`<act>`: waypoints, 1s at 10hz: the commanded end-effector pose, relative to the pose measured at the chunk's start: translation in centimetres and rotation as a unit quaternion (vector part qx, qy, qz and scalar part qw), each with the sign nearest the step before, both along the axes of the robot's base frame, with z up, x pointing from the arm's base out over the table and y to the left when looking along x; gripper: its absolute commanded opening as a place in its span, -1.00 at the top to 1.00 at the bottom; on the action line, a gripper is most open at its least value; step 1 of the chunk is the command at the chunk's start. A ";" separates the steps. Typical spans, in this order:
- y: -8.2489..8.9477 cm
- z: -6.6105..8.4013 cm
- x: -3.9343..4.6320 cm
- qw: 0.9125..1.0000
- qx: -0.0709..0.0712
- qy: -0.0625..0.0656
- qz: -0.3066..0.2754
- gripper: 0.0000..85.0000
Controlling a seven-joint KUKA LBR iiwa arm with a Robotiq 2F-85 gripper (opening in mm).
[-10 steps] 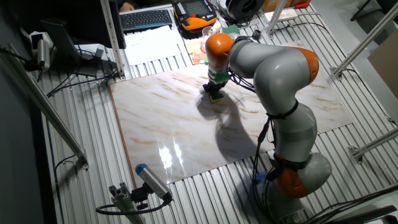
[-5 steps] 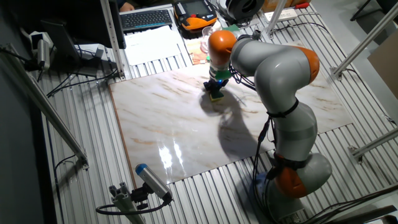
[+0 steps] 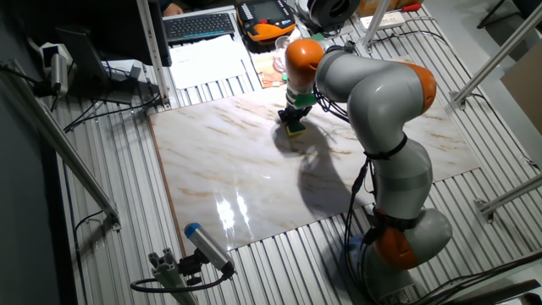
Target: Clean the tabletop with a sponge
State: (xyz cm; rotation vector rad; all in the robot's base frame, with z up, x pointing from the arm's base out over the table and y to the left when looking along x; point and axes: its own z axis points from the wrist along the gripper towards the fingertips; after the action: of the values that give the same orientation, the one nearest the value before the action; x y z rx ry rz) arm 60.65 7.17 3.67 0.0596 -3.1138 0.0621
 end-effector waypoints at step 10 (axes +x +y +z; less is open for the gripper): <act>0.4 0.7 0.49 1.000 0.002 0.006 -0.008 1.00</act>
State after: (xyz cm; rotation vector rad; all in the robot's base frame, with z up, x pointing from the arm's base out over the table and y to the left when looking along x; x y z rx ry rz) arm 61.15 7.53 4.32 0.0350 -3.1022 0.0554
